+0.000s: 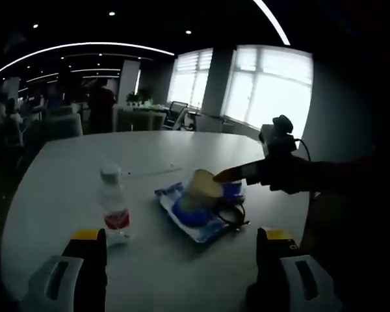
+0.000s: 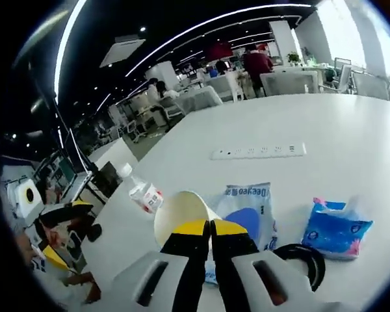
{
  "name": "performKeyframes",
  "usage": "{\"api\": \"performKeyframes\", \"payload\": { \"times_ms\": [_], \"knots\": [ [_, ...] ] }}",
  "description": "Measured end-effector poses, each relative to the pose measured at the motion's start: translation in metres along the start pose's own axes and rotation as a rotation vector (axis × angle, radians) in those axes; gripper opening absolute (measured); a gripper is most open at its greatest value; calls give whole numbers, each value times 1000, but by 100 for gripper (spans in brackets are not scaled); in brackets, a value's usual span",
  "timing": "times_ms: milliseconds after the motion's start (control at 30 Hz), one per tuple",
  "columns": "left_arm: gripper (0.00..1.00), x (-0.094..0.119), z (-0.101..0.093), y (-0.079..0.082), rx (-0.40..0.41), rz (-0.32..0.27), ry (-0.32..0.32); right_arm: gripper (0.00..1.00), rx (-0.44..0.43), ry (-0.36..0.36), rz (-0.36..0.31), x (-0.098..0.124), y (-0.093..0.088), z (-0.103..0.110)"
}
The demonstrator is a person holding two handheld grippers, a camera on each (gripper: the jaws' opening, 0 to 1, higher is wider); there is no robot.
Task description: Arrange the tabletop items into an orderly group along one side of the table until the central work area is clear of visible clutter.
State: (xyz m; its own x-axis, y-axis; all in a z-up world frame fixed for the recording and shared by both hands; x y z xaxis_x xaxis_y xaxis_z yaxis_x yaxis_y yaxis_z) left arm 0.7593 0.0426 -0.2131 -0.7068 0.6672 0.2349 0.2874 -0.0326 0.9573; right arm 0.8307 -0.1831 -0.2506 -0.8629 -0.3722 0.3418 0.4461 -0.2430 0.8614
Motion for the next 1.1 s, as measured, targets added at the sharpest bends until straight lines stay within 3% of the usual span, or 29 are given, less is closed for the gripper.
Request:
{"api": "performKeyframes", "payload": {
  "times_ms": [467,867,1100],
  "knots": [
    [95,1,2,0,-10,6,-2,0,-146,38,53,-41,-14,19],
    [95,2,3,0,-9,6,9,0,-154,42,101,-65,-27,37],
    [95,3,6,-1,-10,9,9,0,-136,29,126,-75,-31,35]
  ]
}}
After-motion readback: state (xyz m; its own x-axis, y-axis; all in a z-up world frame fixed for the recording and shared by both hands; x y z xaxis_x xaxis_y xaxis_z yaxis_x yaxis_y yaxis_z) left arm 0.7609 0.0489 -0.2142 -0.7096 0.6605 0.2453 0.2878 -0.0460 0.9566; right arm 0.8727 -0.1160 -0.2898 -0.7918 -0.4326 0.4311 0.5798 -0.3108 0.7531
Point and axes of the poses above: the point that each gripper's makers call its tool centre point, and the gripper's own axes: x roughly backward along the fingers, z roughly to its left, y roughly out of its top, the point moved 5 cm from there along x, roughly backward along the fingers, and after that the axes turned 14 degrees about -z, right-handed, at the moved point
